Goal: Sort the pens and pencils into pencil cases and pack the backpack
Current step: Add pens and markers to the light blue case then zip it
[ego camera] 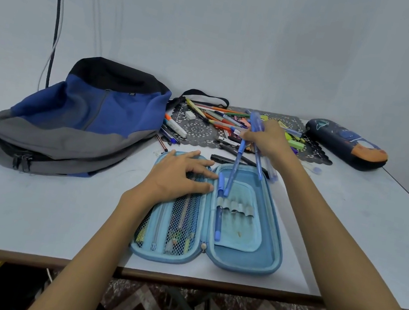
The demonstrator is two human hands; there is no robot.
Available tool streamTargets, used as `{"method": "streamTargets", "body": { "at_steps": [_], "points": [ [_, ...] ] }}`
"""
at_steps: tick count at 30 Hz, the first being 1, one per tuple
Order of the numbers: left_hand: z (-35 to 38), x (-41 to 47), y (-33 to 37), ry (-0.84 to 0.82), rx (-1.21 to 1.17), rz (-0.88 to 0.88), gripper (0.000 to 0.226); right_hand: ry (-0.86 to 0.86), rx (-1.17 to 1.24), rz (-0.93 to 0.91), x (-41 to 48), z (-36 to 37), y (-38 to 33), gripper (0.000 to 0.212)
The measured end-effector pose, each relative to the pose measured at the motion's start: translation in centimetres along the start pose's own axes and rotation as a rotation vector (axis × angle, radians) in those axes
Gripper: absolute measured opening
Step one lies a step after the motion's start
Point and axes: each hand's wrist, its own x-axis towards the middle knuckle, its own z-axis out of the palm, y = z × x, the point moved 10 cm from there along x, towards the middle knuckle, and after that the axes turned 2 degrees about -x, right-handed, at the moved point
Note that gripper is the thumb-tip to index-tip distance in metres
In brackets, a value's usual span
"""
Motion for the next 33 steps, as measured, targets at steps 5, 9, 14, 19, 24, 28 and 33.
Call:
{"method": "streamTargets", "body": {
  "at_steps": [5,9,14,19,24,28,33],
  "points": [
    [0.0,0.0,0.1,-0.003,0.003,-0.004,0.030,-0.165,-0.111,0.054,-0.7,2.0,1.1,0.042],
    [0.0,0.0,0.1,-0.002,0.012,-0.005,0.030,-0.242,-0.178,0.070,-1.3,2.6,1.6,0.045],
    [0.0,0.1,0.0,-0.001,-0.003,0.001,0.030,-0.358,-0.304,0.055,-2.2,3.5,1.6,0.051],
    [0.1,0.1,-0.1,-0.005,0.001,0.007,0.031,-0.459,-0.341,0.026,-3.5,4.5,1.1,0.046],
    [0.0,0.2,-0.1,0.002,0.005,0.004,0.030,-0.518,-0.172,0.041,-3.8,4.9,0.9,0.033],
    [0.0,0.1,-0.2,-0.001,-0.009,0.008,0.032,-0.489,0.018,0.102,-3.5,4.2,0.8,0.022],
    [0.0,0.0,0.0,0.001,-0.013,0.001,0.029,-0.431,0.161,0.215,-3.5,3.4,1.9,0.014]
  ]
}}
